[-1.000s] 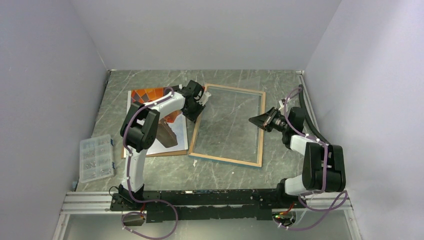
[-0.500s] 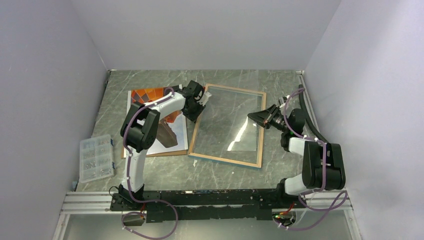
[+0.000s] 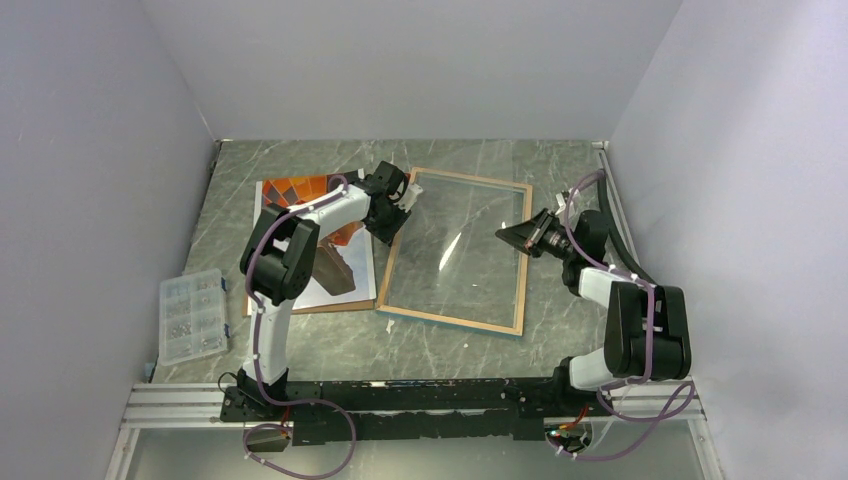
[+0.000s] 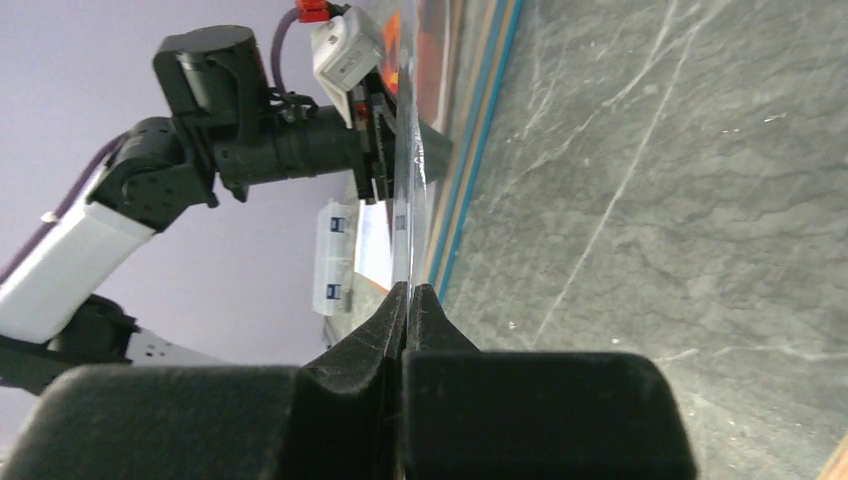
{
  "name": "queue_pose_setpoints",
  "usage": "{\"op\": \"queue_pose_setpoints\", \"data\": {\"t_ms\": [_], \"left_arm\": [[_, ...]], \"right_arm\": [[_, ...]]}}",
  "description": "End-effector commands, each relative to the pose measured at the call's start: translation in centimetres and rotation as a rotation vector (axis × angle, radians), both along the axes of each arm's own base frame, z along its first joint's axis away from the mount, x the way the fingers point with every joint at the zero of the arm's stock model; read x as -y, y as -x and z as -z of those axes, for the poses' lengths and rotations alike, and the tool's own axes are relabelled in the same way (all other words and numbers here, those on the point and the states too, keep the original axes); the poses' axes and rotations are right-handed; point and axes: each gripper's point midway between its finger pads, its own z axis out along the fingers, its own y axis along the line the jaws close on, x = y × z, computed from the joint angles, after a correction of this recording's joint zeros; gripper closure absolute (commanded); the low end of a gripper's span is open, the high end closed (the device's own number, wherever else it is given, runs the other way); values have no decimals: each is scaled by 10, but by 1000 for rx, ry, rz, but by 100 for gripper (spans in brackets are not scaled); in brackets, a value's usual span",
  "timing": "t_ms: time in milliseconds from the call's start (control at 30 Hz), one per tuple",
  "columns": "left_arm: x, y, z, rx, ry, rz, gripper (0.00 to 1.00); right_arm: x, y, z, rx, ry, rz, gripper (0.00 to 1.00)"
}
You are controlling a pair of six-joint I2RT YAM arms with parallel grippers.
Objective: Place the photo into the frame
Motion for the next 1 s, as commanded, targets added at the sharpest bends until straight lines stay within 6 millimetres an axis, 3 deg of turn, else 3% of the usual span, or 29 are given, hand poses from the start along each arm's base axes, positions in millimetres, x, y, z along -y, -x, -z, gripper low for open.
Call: {"op": "queue_pose_setpoints", "data": {"t_ms": [0,633,967], "left_arm": [[9,14,5,-22,9,41,68],[11,16,5,-30,15,45,69],[11,18,5,-32,18,48,69]], "right_arm": [[1,-5,4,54,120,-15,100],[19,-7,2,91,192,148,100],[15,-4,4,92,177,138,100]]}}
